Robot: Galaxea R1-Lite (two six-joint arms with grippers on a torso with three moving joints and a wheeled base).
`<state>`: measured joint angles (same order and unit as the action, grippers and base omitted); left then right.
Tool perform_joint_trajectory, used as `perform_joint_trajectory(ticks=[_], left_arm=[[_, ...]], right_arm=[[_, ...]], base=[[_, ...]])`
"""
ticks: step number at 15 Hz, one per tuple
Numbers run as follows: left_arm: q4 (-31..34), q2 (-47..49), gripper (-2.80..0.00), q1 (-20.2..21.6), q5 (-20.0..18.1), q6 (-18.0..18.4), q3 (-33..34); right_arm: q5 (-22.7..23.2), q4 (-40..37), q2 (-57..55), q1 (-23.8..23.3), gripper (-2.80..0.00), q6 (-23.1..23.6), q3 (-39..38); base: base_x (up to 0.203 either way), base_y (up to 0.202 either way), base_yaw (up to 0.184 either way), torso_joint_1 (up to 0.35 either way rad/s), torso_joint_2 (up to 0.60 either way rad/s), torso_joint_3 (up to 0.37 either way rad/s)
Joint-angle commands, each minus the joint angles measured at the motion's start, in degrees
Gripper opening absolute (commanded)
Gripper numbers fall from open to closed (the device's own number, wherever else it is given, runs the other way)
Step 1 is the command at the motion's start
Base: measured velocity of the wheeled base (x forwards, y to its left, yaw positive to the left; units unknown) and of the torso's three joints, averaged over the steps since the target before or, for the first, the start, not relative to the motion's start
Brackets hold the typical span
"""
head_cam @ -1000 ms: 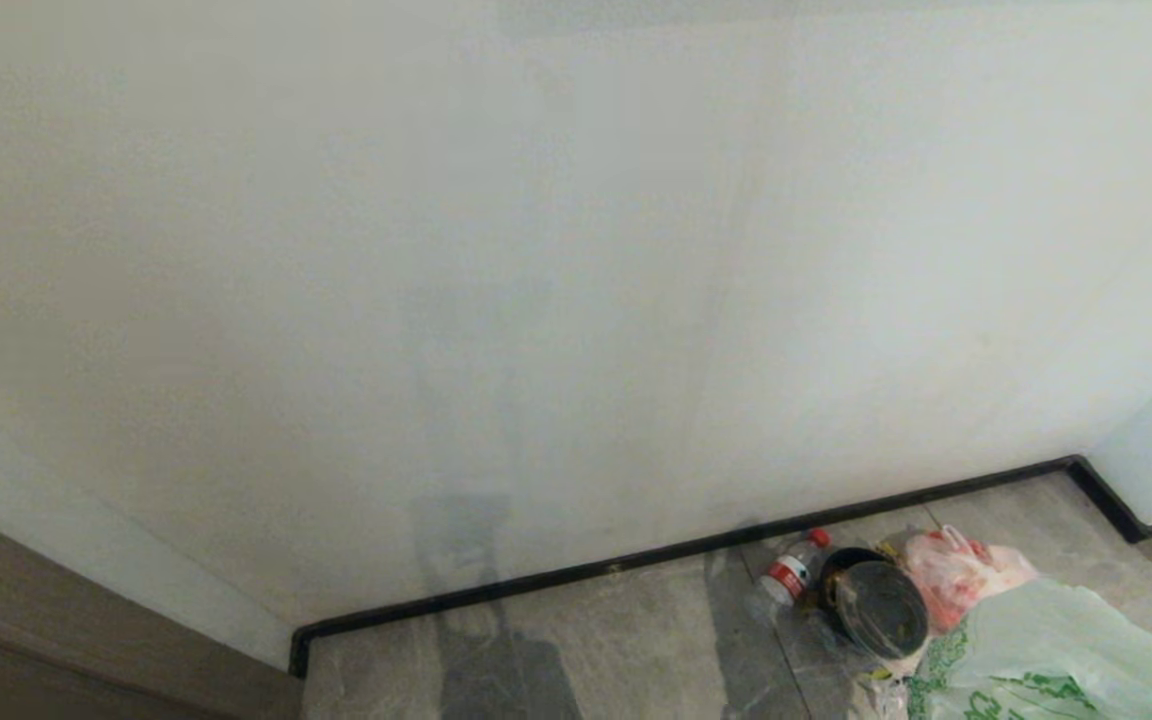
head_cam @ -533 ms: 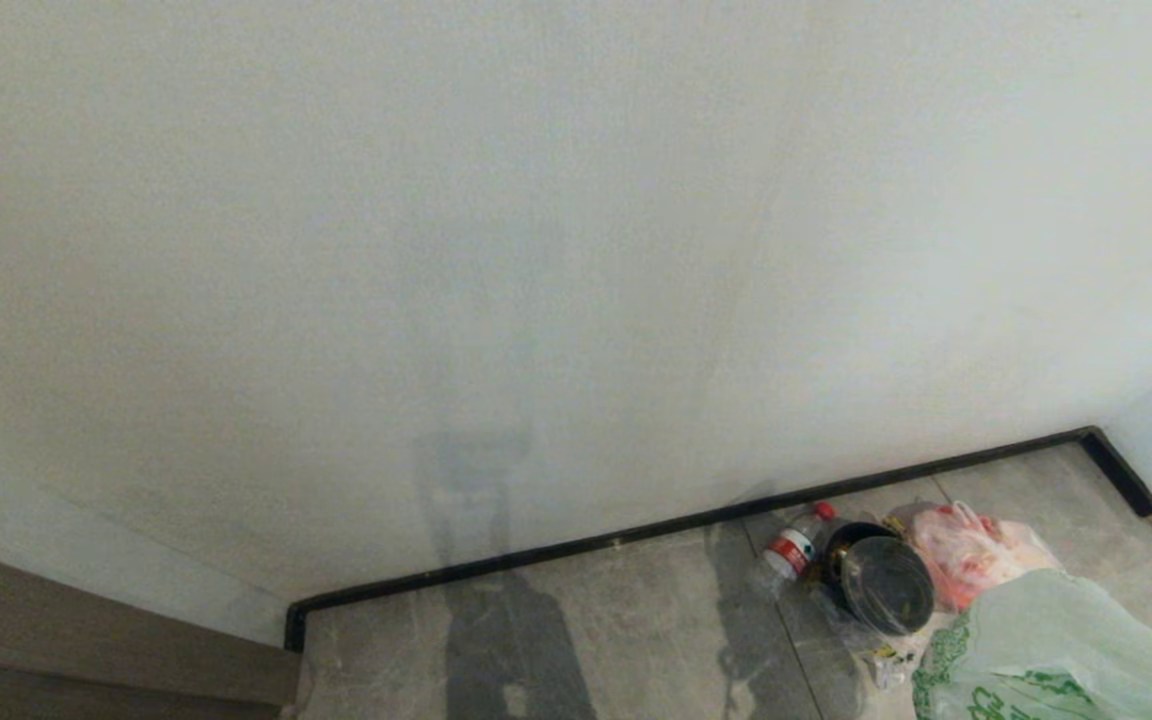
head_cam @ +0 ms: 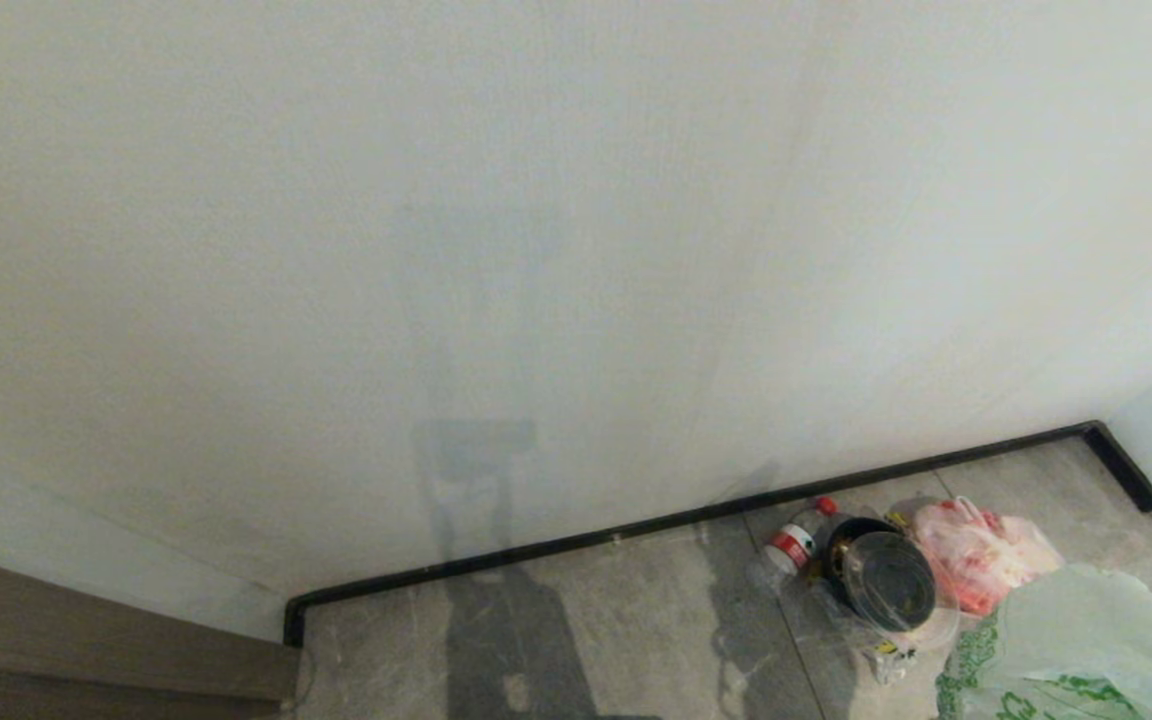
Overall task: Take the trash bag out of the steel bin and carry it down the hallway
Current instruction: Put the trash bag at the door
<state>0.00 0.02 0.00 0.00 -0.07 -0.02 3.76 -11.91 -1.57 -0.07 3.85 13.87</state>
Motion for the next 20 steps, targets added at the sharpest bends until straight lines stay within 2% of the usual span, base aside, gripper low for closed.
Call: perform_joint_trajectory(ticks=[1,3,5,10,13,17,20], left_arm=[[0.0,0.1,-2.8,0.0,0.0,0.0,0.0],[0.0,0.1,-2.8,0.0,0.0,0.0,0.0],[0.0,0.1,-2.8,0.0,0.0,0.0,0.0],[0.0,0.1,-2.8,0.0,0.0,0.0,0.0],[0.0,0.1,-2.8,0.0,0.0,0.0,0.0],[0.0,0.1,-2.8,0.0,0.0,0.0,0.0],[0.0,0.1,-2.8,0.0,0.0,0.0,0.0]], right_arm=[[3.6,-9.8,-10.3,-0.1,-2.8,0.0,10.4],[5.7,-14.3,-21.0,-0.2,-2.8,0.4,15.3],[6.6,-15.1,-31.7,-0.2,-2.8,1.5,18.9],[2.0,-12.7,-54.3,3.3,-2.8,4.4,26.3],[-2.2,-11.8,-66.2,8.9,-2.8,3.7,27.1],[-8.8,-2.8,-79.0,18.2,-2.8,-4.4,28.8],[-9.9,-0.4,-83.4,26.8,-2.8,-7.9,29.6]], base=[[0.0,0.0,0.0,0.0,0.0,0.0],[0.0,0.0,0.0,0.0,0.0,0.0],[0.0,0.0,0.0,0.0,0.0,0.0],[0.0,0.0,0.0,0.0,0.0,0.0],[0.0,0.0,0.0,0.0,0.0,0.0],[0.0,0.0,0.0,0.0,0.0,0.0],[0.0,0.0,0.0,0.0,0.0,0.0]])
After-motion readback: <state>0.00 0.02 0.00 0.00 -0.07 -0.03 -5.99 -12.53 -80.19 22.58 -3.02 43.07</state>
